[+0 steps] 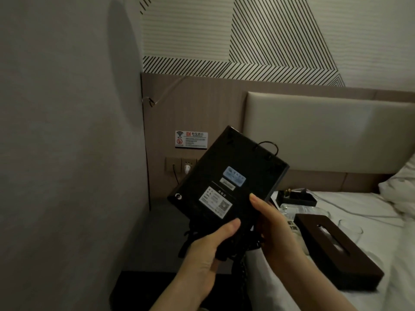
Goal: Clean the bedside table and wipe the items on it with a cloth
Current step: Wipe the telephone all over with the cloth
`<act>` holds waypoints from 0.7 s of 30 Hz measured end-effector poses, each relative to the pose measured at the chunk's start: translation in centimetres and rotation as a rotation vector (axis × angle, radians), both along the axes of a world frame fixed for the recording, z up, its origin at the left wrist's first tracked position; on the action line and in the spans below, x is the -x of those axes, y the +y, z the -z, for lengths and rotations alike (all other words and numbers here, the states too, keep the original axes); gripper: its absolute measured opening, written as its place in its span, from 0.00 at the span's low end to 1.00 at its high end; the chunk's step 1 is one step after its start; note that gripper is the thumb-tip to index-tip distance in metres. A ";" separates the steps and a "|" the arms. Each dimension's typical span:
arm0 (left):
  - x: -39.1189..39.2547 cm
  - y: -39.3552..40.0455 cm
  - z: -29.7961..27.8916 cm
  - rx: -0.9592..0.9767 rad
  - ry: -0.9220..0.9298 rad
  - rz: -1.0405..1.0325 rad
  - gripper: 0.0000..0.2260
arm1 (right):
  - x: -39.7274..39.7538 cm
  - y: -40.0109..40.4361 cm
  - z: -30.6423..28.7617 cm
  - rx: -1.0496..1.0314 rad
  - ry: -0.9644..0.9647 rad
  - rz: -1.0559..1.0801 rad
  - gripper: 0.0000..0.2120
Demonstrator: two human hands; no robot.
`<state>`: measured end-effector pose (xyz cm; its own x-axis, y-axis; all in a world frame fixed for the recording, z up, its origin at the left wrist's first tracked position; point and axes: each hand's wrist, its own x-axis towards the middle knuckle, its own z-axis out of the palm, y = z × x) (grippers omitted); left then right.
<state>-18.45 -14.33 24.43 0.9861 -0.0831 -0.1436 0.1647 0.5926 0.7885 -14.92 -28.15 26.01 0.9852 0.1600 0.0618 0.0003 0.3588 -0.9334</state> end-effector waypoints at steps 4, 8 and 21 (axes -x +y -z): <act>0.4 -0.9 0.2 0.020 -0.067 -0.105 0.22 | -0.5 -0.2 -0.3 0.043 -0.027 -0.118 0.31; 0.6 -1.3 0.6 -0.094 -0.162 -0.216 0.14 | -1.2 -0.1 -1.2 0.057 -0.052 -0.213 0.29; -2.5 2.3 0.7 -0.840 -0.796 -0.564 0.28 | 0.2 0.9 -4.9 0.147 -0.164 0.041 0.29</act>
